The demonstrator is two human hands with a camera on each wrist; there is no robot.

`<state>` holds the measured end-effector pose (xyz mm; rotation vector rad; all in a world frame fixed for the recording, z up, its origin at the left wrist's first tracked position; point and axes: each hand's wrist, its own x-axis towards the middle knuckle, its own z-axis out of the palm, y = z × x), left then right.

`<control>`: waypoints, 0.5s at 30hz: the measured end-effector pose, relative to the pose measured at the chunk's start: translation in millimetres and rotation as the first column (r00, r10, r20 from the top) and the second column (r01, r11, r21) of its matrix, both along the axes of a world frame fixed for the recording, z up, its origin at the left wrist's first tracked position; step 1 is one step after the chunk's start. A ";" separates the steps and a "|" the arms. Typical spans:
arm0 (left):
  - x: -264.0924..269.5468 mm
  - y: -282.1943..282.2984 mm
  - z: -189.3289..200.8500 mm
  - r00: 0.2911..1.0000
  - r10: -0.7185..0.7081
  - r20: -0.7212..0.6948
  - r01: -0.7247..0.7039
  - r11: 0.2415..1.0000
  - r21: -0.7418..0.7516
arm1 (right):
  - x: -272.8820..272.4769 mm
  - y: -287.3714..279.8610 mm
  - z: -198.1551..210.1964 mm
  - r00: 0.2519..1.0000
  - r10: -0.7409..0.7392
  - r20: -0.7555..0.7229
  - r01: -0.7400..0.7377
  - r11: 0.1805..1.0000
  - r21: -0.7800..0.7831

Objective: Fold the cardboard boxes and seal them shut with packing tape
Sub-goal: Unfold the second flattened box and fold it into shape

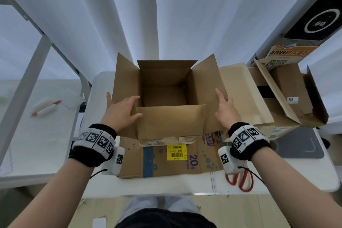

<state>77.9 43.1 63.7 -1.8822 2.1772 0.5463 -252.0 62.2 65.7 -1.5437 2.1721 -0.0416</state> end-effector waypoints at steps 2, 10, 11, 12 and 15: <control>-11.9 -0.6 -3.8 0.997 0.021 0.080 -0.019 1.000 -0.018 | 4.6 3.5 -5.4 0.996 0.040 -0.076 -0.040 0.999 -0.008; -32.3 3.1 -21.0 0.966 0.029 0.258 0.025 0.979 -0.201 | 28.9 19.6 -29.9 0.776 0.353 -0.523 -0.487 0.862 -0.141; -32.2 4.4 -23.0 0.962 0.031 0.271 0.028 0.977 -0.211 | 32.3 22.0 -33.2 0.756 0.423 -0.499 -0.544 0.830 -0.120; -31.8 5.1 -24.9 0.959 0.033 0.280 0.030 0.975 -0.218 | 35.8 24.6 -35.9 0.746 0.498 -0.441 -0.586 0.806 -0.080; -28.7 3.6 -27.3 0.965 0.041 0.259 0.021 0.972 -0.233 | 43.4 31.0 -42.9 0.752 0.627 -0.204 -0.625 0.776 0.079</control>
